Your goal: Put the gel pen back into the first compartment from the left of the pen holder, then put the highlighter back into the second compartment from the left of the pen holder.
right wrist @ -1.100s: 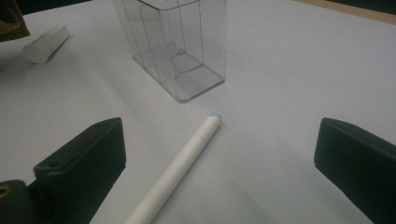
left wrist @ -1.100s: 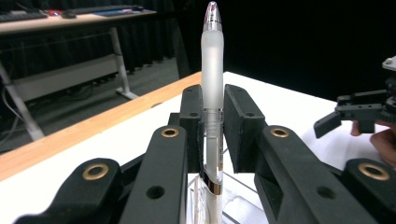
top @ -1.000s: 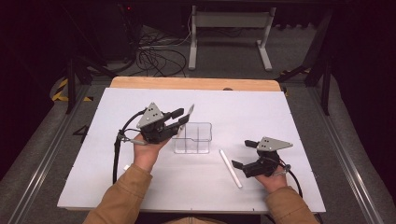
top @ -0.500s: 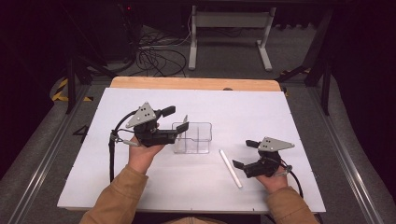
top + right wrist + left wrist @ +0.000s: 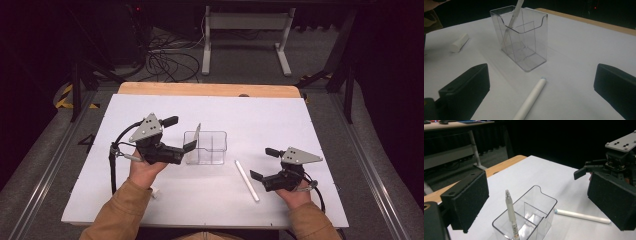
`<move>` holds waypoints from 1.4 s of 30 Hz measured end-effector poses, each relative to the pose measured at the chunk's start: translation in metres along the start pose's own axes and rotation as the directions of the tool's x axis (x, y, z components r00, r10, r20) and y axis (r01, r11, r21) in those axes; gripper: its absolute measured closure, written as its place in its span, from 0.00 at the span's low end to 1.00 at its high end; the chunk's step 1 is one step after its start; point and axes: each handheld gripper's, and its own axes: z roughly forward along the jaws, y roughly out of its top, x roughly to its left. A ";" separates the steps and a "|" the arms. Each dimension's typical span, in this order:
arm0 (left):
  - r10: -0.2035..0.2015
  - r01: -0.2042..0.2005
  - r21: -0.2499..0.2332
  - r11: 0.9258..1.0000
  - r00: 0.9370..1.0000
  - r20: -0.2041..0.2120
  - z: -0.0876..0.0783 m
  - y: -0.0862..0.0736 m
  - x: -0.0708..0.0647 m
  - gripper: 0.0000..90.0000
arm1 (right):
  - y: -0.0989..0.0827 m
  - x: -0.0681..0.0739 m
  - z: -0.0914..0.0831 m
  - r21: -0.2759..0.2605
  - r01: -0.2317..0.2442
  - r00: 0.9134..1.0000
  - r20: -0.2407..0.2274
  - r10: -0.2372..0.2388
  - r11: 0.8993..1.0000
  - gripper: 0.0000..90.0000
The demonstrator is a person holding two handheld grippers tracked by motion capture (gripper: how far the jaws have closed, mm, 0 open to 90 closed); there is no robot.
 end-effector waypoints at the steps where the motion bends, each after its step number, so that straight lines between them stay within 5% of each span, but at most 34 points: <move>1: -0.003 0.003 0.003 1.000 1.000 -0.005 -0.002 0.000 0.000 0.04 | 0.001 0.001 0.000 -0.005 0.006 1.000 0.005 -0.006 1.000 0.01; 14: -0.011 0.011 0.010 1.000 1.000 0.013 -0.029 -0.002 -0.005 0.02 | 0.012 0.008 -0.009 -0.023 0.002 0.998 0.065 -0.001 1.000 0.01; 20: -0.011 0.012 0.013 1.000 1.000 -0.009 -0.044 -0.006 -0.004 0.02 | 0.014 0.011 -0.009 -0.015 -0.003 0.998 0.062 0.004 1.000 0.00; 22: -0.017 0.017 0.024 1.000 1.000 -0.016 -0.048 -0.009 -0.002 0.02 | 0.014 0.010 -0.010 -0.030 -0.042 0.998 0.044 0.044 0.999 0.00; 31: -0.034 0.035 0.033 0.999 0.998 -0.054 -0.068 -0.019 0.003 0.02 | 0.020 0.015 -0.005 -0.032 -0.066 0.992 0.107 0.069 0.997 0.00; 42: -0.032 0.035 0.050 0.998 0.997 -0.072 -0.080 -0.028 0.005 0.02 | 0.022 0.019 -0.004 0.014 -0.047 0.991 0.123 0.045 0.999 0.02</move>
